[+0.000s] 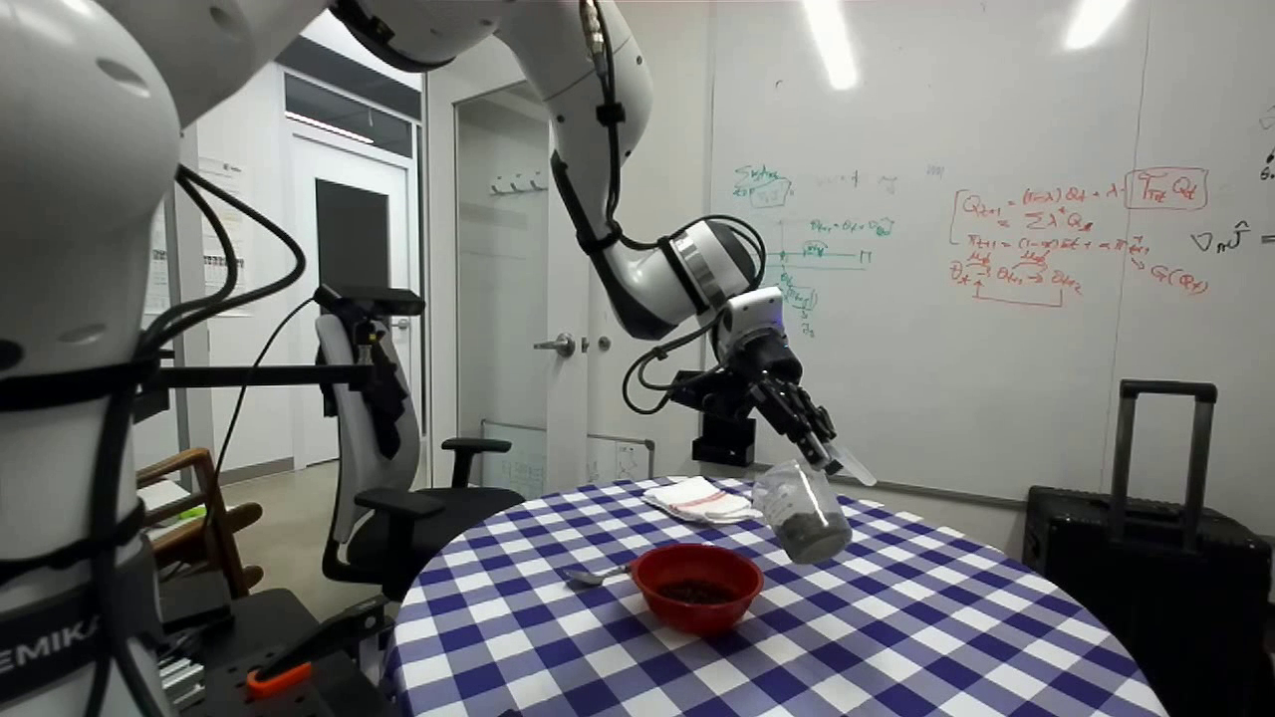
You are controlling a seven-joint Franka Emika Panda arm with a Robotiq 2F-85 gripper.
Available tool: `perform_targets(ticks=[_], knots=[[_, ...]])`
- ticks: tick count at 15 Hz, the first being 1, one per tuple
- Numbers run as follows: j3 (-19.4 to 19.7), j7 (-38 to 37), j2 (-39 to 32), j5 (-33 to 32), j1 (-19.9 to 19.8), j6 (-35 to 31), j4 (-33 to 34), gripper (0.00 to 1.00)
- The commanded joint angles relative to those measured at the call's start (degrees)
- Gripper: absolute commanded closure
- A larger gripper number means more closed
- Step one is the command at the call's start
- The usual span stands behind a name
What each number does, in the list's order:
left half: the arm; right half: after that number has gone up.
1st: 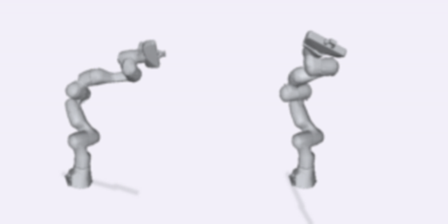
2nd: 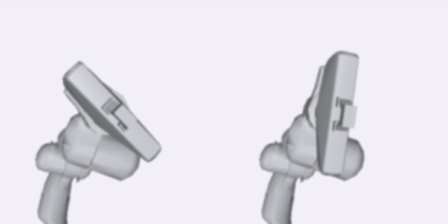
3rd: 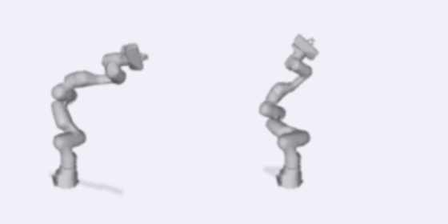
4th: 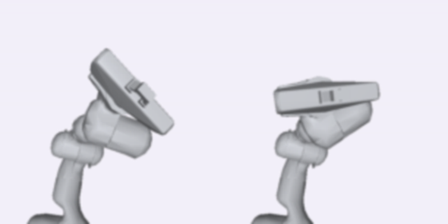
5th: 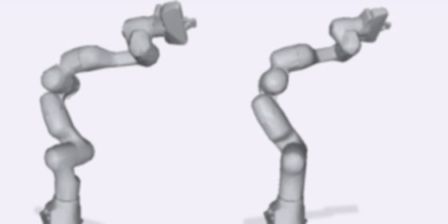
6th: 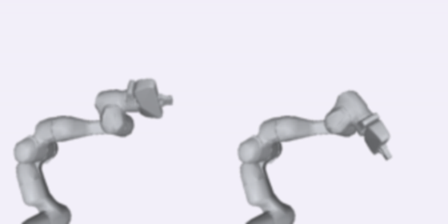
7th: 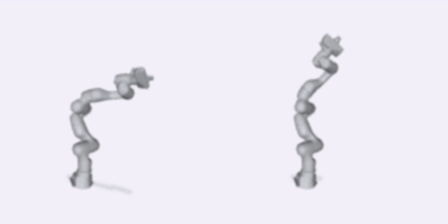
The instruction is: Pick up the jar and pour some of its contents into the bowl
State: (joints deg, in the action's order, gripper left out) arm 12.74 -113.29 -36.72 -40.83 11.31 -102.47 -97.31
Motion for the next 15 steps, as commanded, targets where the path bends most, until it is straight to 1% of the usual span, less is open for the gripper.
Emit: perform_targets(ticks=[1, 6, 9, 12, 15], knots=[[-1.3, -1.8, -4.2, -3.1, -0.3, 4.6, 5.1, 0.93], [-2.5, -1.1, -6.5, -5.1, 0.5, 10.3, 9.7, 0.93], [-3.1, -0.8, -7.5, -8.9, 1.7, 14.4, 11.9, 0.93], [-4.4, -1.1, -7.8, -12.0, 2.0, 16.6, 12.1, 0.93], [-5.8, -2.1, -7.3, -14.1, 2.2, 17.4, 10.3, 0.93]])
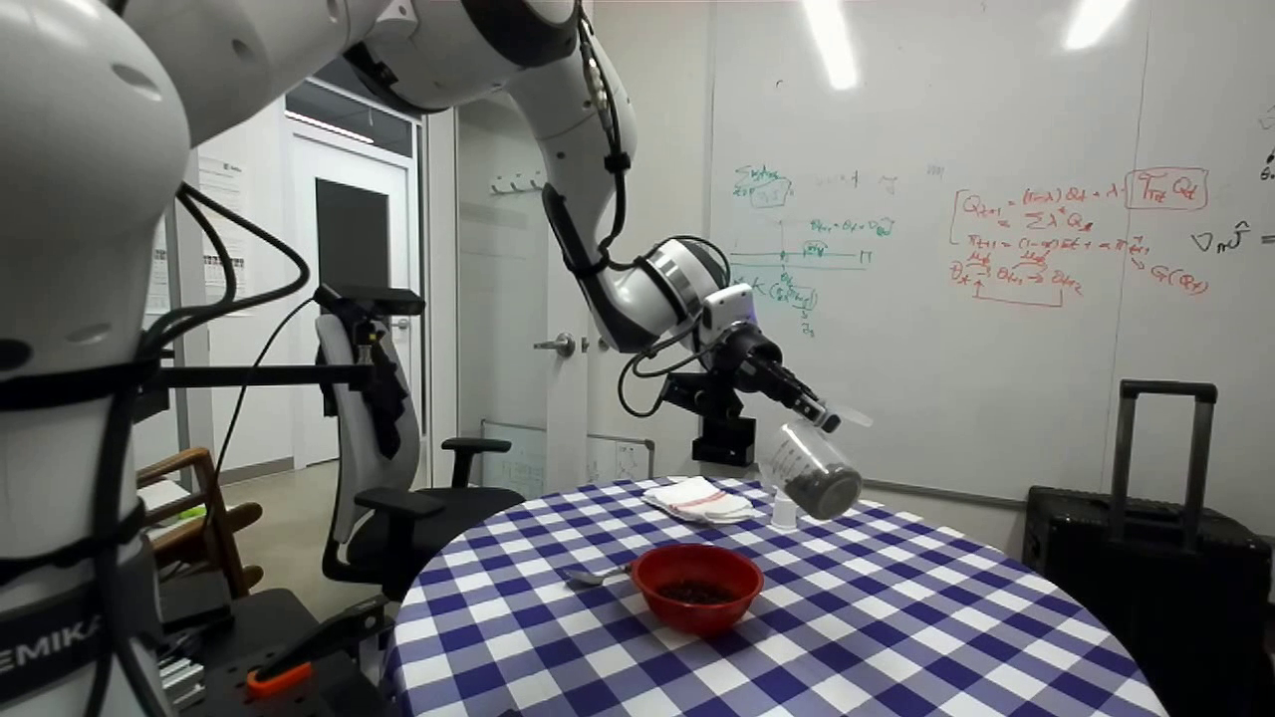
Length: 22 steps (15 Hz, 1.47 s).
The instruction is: Pick up the jar and pour some of its contents into the bowl
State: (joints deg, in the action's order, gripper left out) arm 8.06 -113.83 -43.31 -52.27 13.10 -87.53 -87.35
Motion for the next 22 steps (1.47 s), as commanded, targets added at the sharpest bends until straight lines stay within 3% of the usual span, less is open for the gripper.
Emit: perform_targets(ticks=[1, 12, 22], knots=[[-1.5, -1.9, -0.7, -3.3, 0.5, 2.7, -0.1, 0.93], [-6.4, -12.1, 1.9, -6.3, 3.0, 8.9, -8.7, 0.93], [-7.8, -9.9, 0.1, -10.4, 2.6, 17.8, -9.0, 0.93]])
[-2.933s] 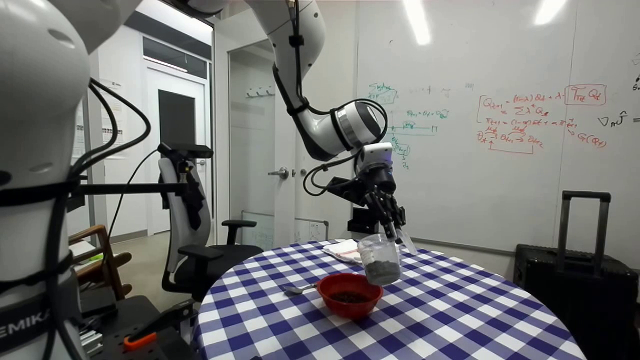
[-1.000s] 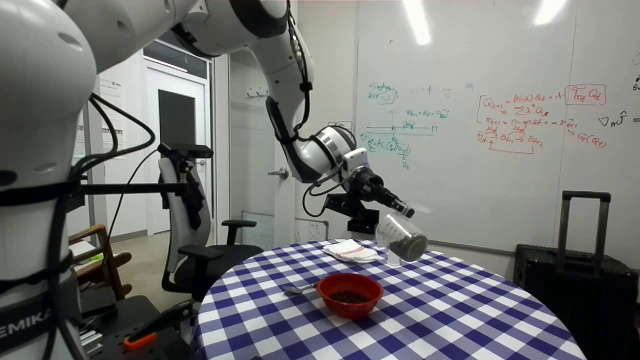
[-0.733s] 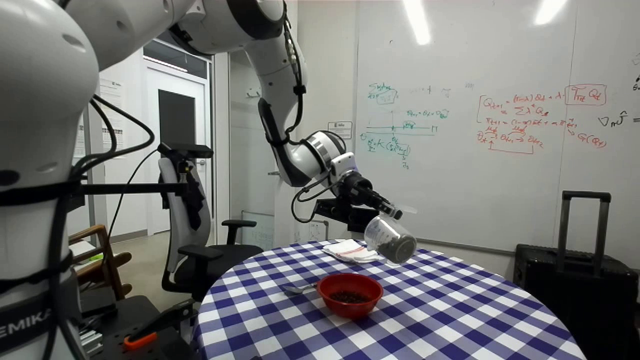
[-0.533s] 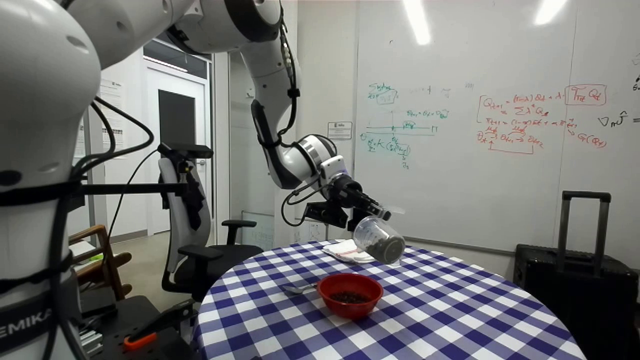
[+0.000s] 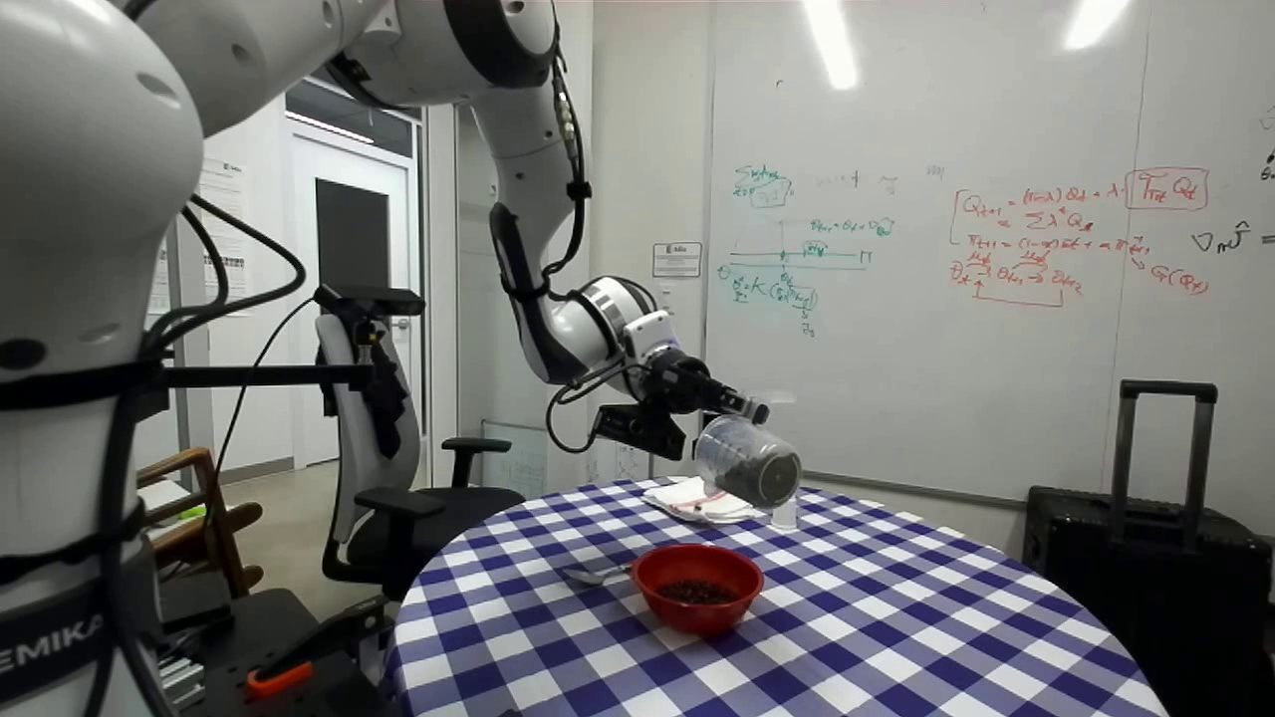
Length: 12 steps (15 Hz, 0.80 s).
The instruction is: Pick up the jar and pour some of its contents into the bowl
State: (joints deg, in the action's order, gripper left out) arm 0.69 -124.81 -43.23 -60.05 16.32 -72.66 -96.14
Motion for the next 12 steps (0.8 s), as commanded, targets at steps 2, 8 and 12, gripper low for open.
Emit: perform_targets(ticks=[2, 8, 12], knots=[[-0.5, 2.0, -0.4, -4.0, -0.9, 4.3, 0.4, 0.93], [-1.4, 5.2, -1.6, -8.2, -1.1, 5.3, 2.8, 0.93], [-2.1, 7.8, -2.6, -10.0, -1.1, 5.2, 5.1, 0.93]])
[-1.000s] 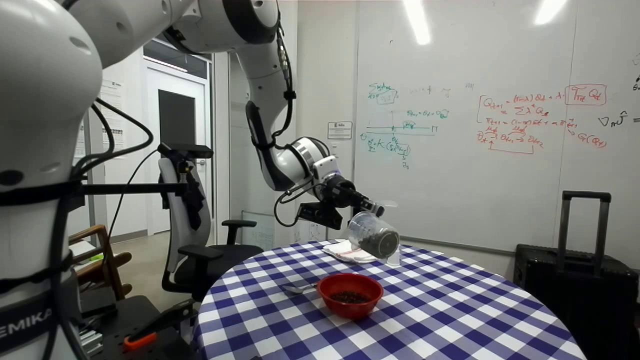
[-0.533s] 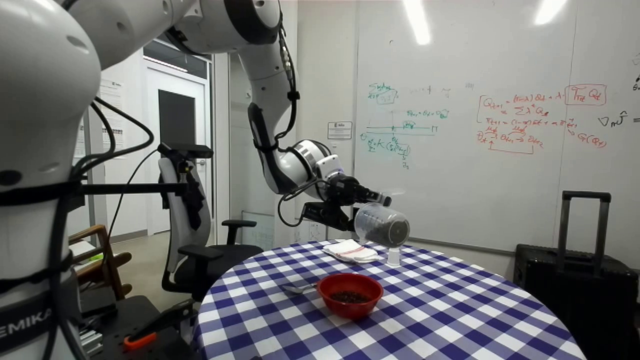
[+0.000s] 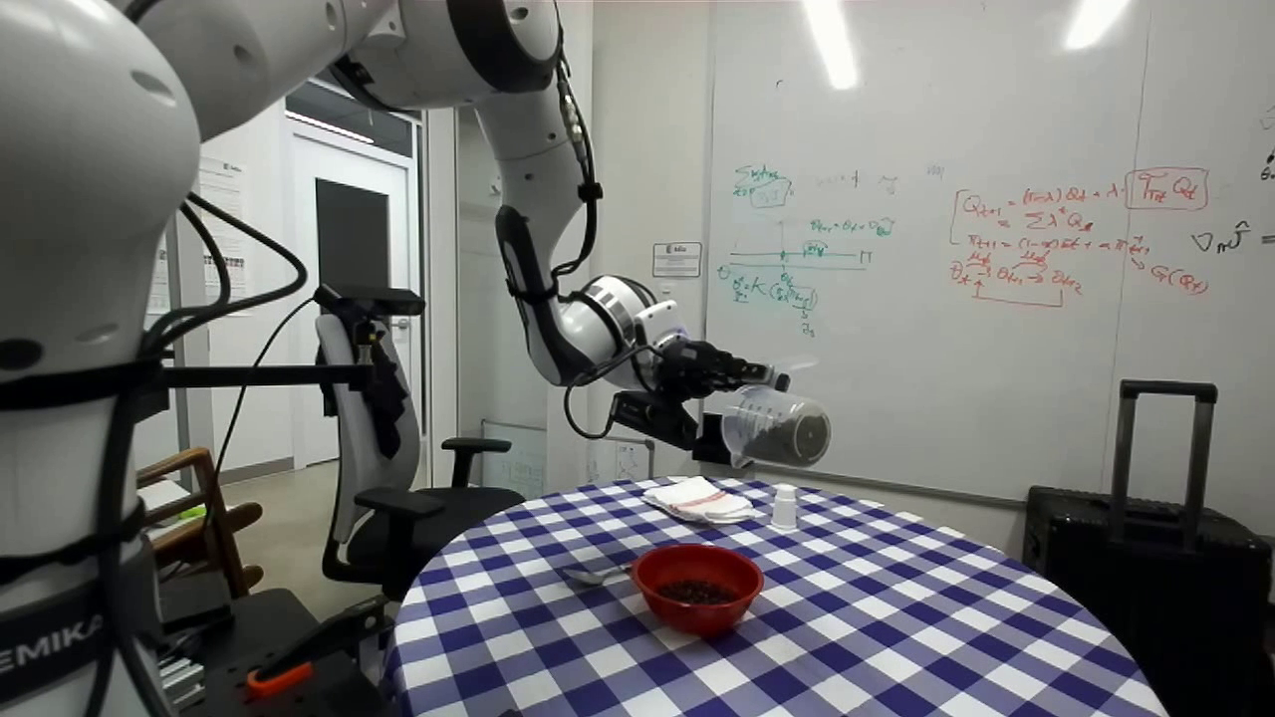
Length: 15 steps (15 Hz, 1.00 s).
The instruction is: Pick up the jar and pour some of its contents into the bowl
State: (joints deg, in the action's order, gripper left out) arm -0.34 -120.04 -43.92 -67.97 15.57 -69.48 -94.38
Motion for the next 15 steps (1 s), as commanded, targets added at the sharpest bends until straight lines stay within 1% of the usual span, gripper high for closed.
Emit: perform_targets(ticks=[1, 9, 15], knots=[[-1.2, 3.6, -2.3, -2.3, -0.3, 2.0, 3.9, 0.93], [-1.1, 8.2, -8.2, -3.3, 0.1, 1.8, 10.0, 0.93], [-0.5, 12.5, -12.4, -5.3, 0.3, 1.9, 14.5, 0.93]])
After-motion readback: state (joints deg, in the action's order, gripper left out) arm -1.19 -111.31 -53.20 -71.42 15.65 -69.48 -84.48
